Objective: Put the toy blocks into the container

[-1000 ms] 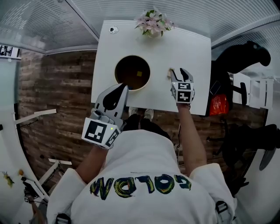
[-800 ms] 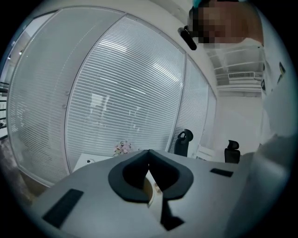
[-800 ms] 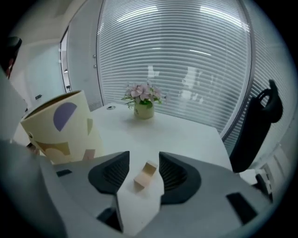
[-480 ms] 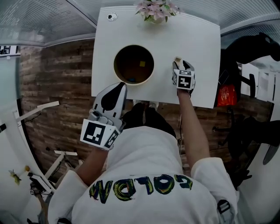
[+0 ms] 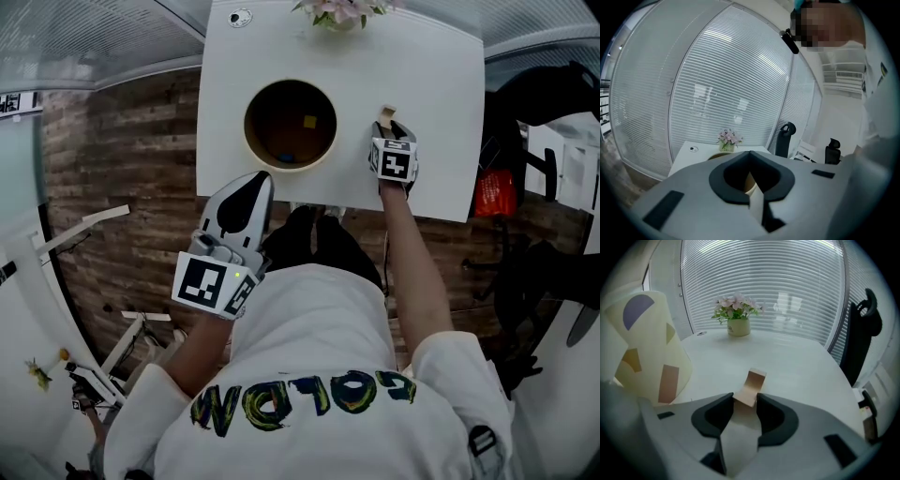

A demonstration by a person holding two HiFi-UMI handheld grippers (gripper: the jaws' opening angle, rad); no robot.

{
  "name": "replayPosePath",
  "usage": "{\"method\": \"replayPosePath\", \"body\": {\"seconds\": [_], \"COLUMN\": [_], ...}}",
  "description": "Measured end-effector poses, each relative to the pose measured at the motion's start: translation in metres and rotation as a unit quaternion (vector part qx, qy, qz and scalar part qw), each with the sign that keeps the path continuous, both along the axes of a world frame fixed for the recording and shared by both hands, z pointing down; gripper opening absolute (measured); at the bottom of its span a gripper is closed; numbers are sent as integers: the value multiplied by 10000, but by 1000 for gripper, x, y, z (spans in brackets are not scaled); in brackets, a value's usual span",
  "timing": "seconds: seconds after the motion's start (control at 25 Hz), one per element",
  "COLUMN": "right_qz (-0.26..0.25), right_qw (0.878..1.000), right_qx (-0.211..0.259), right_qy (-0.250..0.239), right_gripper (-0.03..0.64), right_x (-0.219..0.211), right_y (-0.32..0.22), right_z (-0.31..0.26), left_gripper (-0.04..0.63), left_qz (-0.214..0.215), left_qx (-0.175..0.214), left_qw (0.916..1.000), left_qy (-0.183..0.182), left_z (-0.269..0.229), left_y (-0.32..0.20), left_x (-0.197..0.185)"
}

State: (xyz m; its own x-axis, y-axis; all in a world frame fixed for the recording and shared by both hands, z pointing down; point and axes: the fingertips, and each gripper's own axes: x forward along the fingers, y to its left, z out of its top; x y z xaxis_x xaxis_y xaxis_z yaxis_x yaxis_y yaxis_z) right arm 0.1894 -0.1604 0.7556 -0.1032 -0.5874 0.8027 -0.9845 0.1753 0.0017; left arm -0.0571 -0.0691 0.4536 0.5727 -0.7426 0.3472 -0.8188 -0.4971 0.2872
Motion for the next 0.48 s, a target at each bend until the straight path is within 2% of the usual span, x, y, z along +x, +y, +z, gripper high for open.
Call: {"method": "replayPosePath", "body": {"seconds": [0.2, 0.48], "right_qz": [12, -138], "right_qw": [9999, 9982], "right_qx": [94, 559], "right_qy": [36, 194], "right_gripper": [155, 153], "right_x": [1, 4], "right_y": [-1, -13], "right_z": [-11, -60], "left_gripper": [12, 12], "left_qz": [22, 25], "left_qx": [15, 269], "left_qw": [10000, 9995], "left_qy": [37, 134], "left_z": [-2, -20], "left_y": [1, -2], "left_x": [0, 3]}}
